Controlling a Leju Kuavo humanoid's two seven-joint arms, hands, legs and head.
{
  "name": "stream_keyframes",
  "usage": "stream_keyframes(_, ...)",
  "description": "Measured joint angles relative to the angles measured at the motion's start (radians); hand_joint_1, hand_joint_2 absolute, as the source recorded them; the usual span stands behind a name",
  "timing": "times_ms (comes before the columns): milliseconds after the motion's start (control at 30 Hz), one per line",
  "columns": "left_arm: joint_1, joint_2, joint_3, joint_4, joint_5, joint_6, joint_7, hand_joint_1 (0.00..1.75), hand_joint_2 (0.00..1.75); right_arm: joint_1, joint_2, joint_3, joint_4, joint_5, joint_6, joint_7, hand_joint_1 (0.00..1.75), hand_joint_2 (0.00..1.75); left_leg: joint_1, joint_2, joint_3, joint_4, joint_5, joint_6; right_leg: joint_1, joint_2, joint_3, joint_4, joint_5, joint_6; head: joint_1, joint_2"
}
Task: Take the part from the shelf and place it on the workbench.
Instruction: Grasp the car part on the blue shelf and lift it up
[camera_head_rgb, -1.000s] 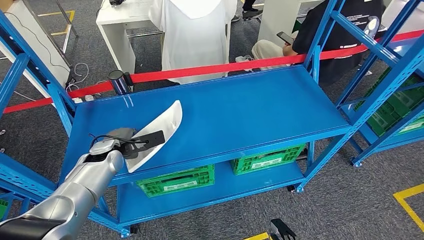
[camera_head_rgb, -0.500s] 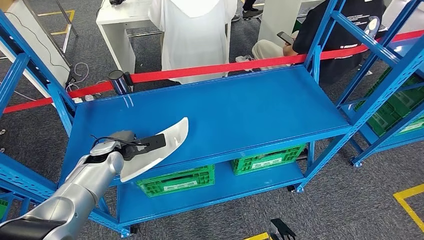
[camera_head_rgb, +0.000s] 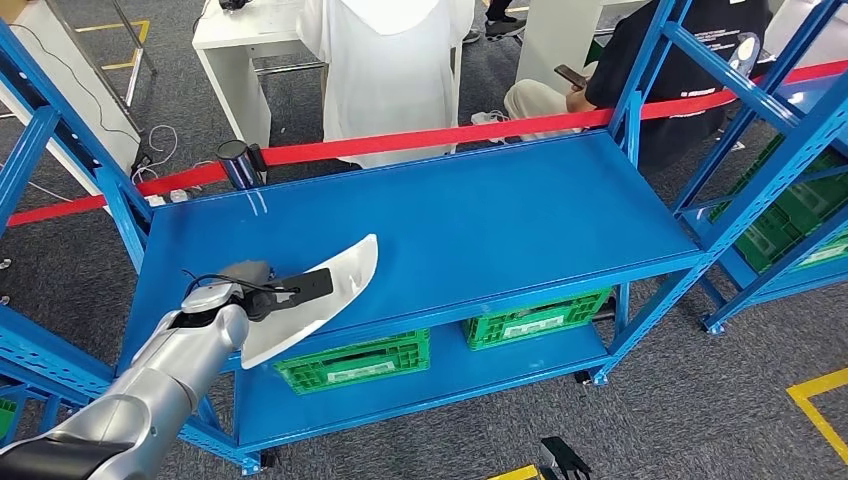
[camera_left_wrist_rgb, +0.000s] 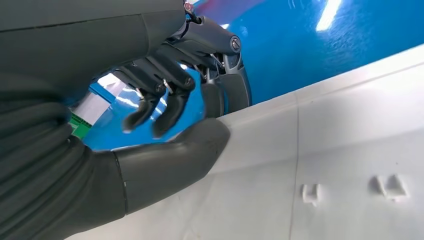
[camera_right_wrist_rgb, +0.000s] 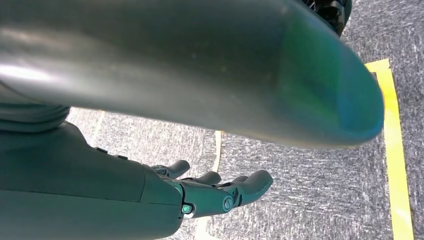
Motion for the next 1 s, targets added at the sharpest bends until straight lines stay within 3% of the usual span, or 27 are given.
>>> stream_keyframes(100, 0.003, -0.003, 0.000, 0.000, 0.000, 0.024, -0.003, 0.00, 0.00, 0.000, 0.001, -0.002, 0.000, 0.000, 0.000, -0.001, 0.00, 0.00, 0.000, 0.000, 0.000, 0.000, 0.000, 0.000, 0.000, 0.000, 0.000, 0.000, 0.000, 0.000, 0.000, 0.000)
stream_keyframes(433, 0.013, -0.013, 0.000, -0.002, 0.026, 0.229, -0.050, 0.00, 0.00, 0.000, 0.001, -0.007, 0.000, -0.001, 0.000, -0.016, 0.00, 0.00, 0.000, 0.000, 0.000, 0.000, 0.000, 0.000, 0.000, 0.000, 0.000, 0.000, 0.000, 0.000, 0.000, 0.000)
stream_keyframes(667, 0.014, -0.018, 0.001, -0.002, 0.028, 0.257, -0.061, 0.00, 0.00, 0.001, 0.001, -0.020, 0.000, 0.001, 0.000, -0.017, 0.00, 0.00, 0.000, 0.000, 0.000, 0.000, 0.000, 0.000, 0.000, 0.000, -0.001, 0.000, 0.000, 0.000, 0.000, 0.000)
stream_keyframes(1000, 0.014, -0.020, 0.008, -0.007, 0.047, 0.378, -0.094, 0.00, 0.00, 0.001, 0.001, -0.021, 0.000, 0.011, 0.002, -0.018, 0.00, 0.00, 0.000, 0.000, 0.000, 0.000, 0.000, 0.000, 0.000, 0.000, -0.001, 0.000, 0.000, 0.000, 0.000, 0.000)
